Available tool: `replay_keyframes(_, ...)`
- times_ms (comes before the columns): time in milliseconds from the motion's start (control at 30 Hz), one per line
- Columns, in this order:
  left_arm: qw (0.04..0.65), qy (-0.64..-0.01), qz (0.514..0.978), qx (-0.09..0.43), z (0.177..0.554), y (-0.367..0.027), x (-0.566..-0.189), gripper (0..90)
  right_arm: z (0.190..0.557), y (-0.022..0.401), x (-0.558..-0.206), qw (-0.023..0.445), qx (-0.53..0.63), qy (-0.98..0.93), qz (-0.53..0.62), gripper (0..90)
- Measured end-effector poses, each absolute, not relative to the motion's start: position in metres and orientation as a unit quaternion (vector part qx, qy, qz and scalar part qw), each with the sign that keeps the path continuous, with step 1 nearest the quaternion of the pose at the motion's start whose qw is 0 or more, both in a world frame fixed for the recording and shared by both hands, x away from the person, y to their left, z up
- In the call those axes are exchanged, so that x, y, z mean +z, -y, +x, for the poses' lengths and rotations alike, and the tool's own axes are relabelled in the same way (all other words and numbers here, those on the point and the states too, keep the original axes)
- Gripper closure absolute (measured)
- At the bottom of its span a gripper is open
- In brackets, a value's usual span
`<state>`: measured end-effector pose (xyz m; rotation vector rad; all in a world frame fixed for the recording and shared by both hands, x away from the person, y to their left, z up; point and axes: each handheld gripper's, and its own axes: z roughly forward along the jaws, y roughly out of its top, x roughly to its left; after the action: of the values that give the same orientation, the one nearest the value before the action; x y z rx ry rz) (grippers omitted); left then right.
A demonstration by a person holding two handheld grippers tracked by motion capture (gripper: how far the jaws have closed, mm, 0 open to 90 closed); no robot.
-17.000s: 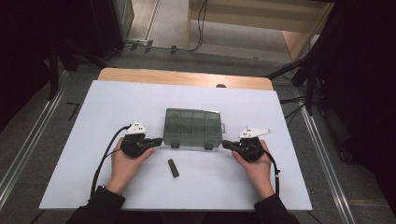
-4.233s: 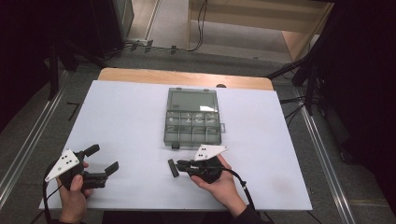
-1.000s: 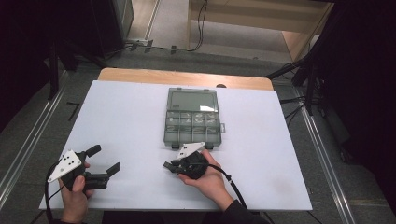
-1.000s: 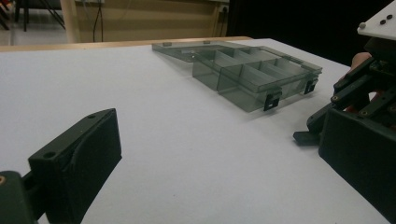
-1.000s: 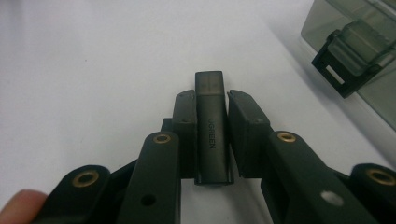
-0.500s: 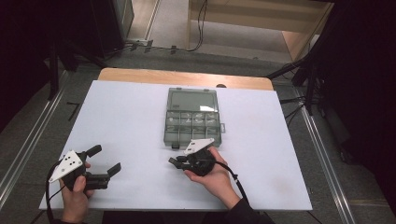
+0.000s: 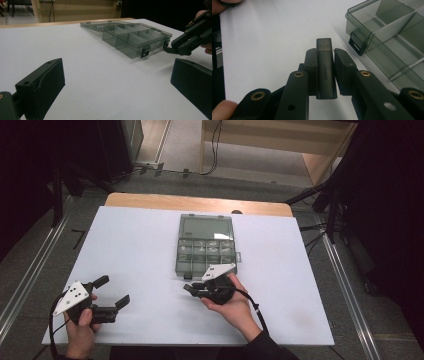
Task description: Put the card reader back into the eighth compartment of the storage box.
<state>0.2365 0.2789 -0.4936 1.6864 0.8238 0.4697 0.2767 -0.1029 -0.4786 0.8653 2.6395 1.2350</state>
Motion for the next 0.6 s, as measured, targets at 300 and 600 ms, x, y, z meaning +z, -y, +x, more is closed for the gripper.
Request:
replay_keyframes(300,0.566,-0.351,0.718,0.200,0.236,-0.279,-0.494,0.0,0.281,0.113,-0.466,0.056,0.420,-0.857,0.292,71.8)
replay_keyframes(600,0.566,-0.351,0.719,0.201,0.236,-0.279,-0.494,0.0,0.286,0.122,-0.454,0.069,0.422,-0.855,0.293,71.8)
